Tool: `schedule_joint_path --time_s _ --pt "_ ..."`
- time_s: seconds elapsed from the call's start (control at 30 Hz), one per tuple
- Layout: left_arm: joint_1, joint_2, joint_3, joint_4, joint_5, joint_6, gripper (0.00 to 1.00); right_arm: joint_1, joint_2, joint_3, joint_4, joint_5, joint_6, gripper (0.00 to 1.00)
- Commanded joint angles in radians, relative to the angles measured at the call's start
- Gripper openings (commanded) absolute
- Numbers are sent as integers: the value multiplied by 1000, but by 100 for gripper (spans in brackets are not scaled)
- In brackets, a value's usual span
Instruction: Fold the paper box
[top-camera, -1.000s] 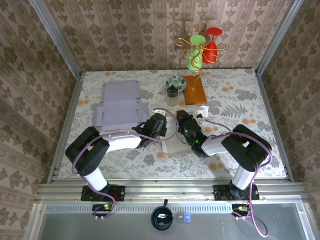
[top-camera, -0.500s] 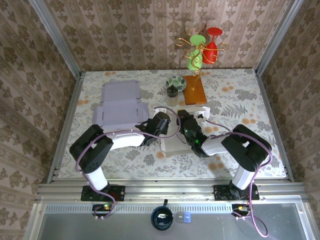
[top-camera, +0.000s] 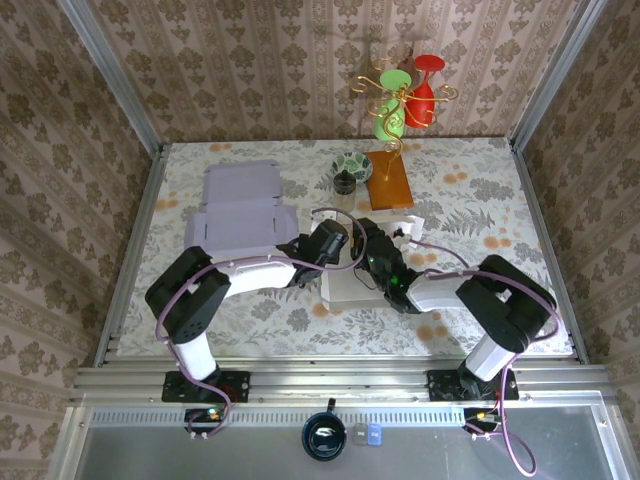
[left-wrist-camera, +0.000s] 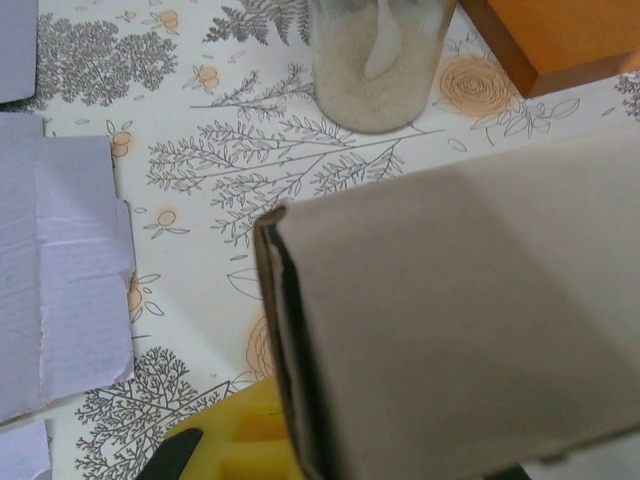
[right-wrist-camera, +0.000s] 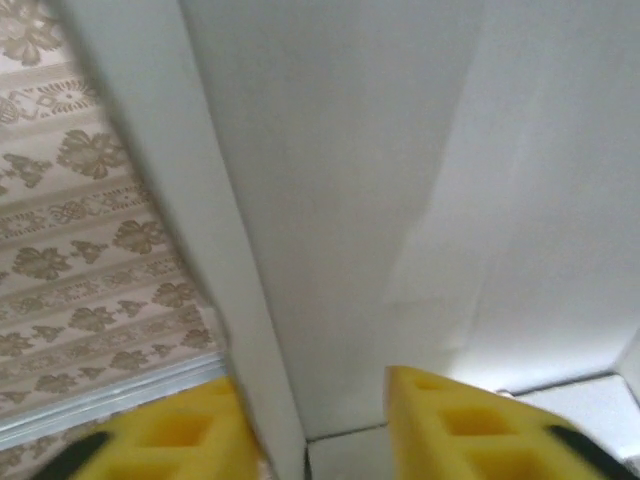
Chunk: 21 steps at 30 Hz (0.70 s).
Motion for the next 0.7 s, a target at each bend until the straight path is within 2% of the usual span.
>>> schedule_joint_path --time_s 0.0,0.1,0.27,0.4,0.53,0.67 --pt "-1 0 34 -49 -33 3 0 -49 -128 -9 -182 -84 -65 54" --pt "26 -22 45 -73 2 18 0 -121 -296 44 -425 -169 -189 68" --pt "102 -78 62 -108 150 52 0 -253 -502 188 -784 -312 -489 78" --pt "179 -116 91 -125 373 77 0 -405 -566 315 -981 -516 -711 76" --pt "255 -141 132 -136 619 89 0 -528 -563 476 -1213 -643 -1003 74" --pt "327 -155 165 -133 843 62 0 -642 -523 587 -1311 -803 -1154 67"
